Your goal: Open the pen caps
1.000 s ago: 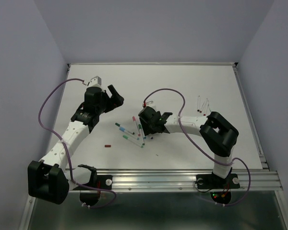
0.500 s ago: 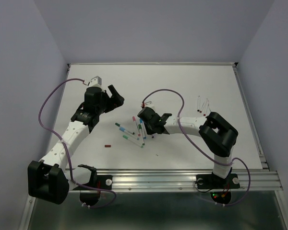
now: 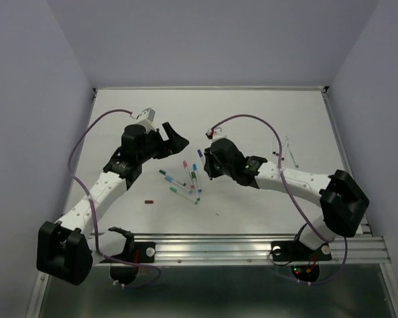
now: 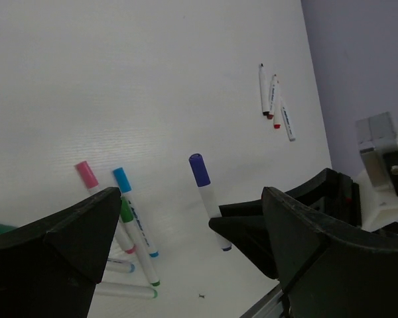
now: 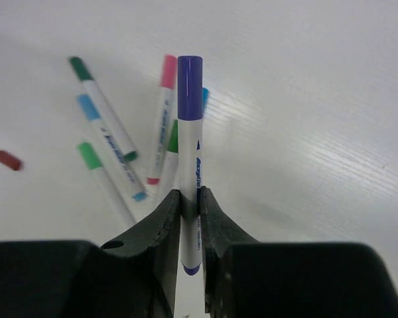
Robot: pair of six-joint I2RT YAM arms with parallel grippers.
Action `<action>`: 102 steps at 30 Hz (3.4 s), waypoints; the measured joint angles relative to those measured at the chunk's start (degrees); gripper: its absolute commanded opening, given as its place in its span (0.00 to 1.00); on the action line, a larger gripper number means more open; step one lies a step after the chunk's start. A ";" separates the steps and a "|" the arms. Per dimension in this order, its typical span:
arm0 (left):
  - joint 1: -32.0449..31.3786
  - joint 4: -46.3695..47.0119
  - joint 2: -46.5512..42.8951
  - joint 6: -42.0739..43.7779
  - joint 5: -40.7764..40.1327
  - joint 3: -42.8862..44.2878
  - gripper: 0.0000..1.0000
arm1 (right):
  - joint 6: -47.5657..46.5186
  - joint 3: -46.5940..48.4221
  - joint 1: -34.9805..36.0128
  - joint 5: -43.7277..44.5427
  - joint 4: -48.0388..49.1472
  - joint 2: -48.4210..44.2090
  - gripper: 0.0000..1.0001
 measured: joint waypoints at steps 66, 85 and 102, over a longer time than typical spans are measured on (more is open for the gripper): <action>-9.07 7.17 7.19 -4.26 -4.44 2.84 0.00 | -1.81 -2.56 -0.13 -14.32 11.10 -8.50 0.01; -2.69 1.62 17.40 -4.85 -19.17 17.90 0.00 | -6.97 -16.06 5.09 -42.38 14.40 -8.68 0.01; -3.23 4.76 10.73 -6.86 -12.70 9.88 0.00 | -6.58 -6.25 0.66 -14.01 13.38 -14.10 0.49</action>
